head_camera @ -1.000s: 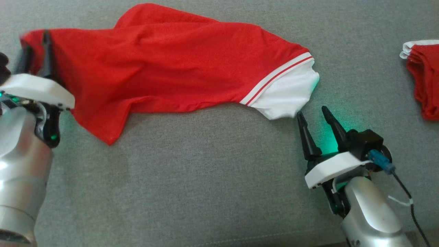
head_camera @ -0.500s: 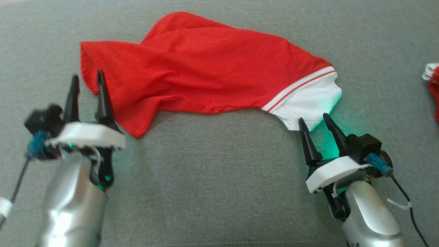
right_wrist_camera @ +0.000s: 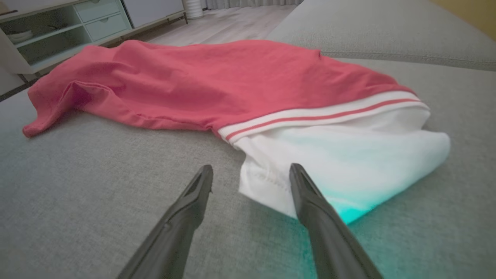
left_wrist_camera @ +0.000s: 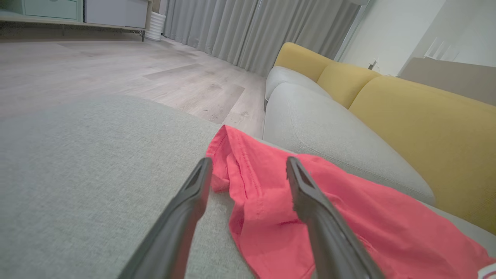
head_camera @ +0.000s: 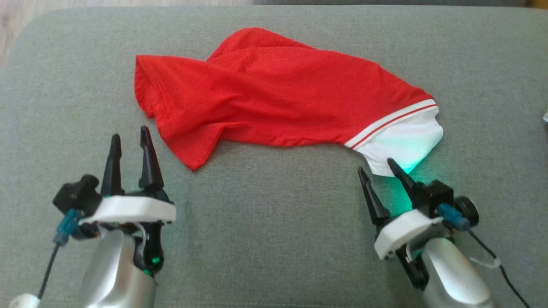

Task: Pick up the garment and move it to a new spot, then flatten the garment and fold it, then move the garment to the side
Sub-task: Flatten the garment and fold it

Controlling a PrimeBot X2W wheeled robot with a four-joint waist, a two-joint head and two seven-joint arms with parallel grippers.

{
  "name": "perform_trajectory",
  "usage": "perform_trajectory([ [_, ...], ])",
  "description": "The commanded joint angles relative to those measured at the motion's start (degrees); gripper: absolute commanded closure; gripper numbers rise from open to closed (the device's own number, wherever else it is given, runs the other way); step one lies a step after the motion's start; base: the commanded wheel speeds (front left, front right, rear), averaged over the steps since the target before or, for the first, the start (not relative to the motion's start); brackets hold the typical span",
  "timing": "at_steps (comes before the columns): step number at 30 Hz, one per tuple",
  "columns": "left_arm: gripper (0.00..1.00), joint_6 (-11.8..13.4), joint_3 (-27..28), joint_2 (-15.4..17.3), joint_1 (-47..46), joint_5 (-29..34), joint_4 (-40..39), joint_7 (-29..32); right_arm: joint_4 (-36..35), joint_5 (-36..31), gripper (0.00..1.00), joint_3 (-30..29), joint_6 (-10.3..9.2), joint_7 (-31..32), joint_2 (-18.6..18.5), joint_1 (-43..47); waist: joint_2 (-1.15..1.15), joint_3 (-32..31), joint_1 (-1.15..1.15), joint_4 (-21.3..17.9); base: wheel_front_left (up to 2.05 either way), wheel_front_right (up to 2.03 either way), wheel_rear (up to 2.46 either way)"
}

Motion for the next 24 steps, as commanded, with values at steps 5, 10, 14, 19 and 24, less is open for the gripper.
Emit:
perform_trajectory([
  [5,0.0,-0.32,0.39,0.25,1.25,-0.07,-2.07,-0.34,-0.79,-2.29,0.0,-0.72,-0.04,-0.23,-0.7,2.64,0.0,-1.08,0.01,0.9,0.0,0.0,0.0],
  [10,0.0,-0.33,-0.58,0.18,2.17,-0.94,-2.05,-0.35,-0.41,-4.59,0.0,-4.05,-0.04,-0.23,-0.61,2.35,0.0,-1.53,0.01,1.45,0.0,0.0,0.0],
  [14,0.0,-0.33,-0.78,0.16,2.56,-1.37,-1.83,-0.35,-0.89,-6.6,0.0,-4.73,-0.04,-0.23,-0.75,1.49,0.0,-1.79,0.01,1.48,0.0,0.0,0.0],
  [19,0.0,-0.33,-1.1,0.16,2.87,-1.58,-1.67,-0.35,0.85,-8.28,0.0,-5.05,-0.04,-0.23,-0.83,0.64,0.0,-2.35,0.01,1.54,0.0,0.0,0.0],
  [24,0.0,-0.34,-2.05,0.16,3.3,-2.08,-1.64,-0.35,3.42,-9.35,0.0,-6.34,-0.04,-0.23,-0.7,-0.09,0.0,-2.63,0.01,1.77,0.0,0.0,0.0],
])
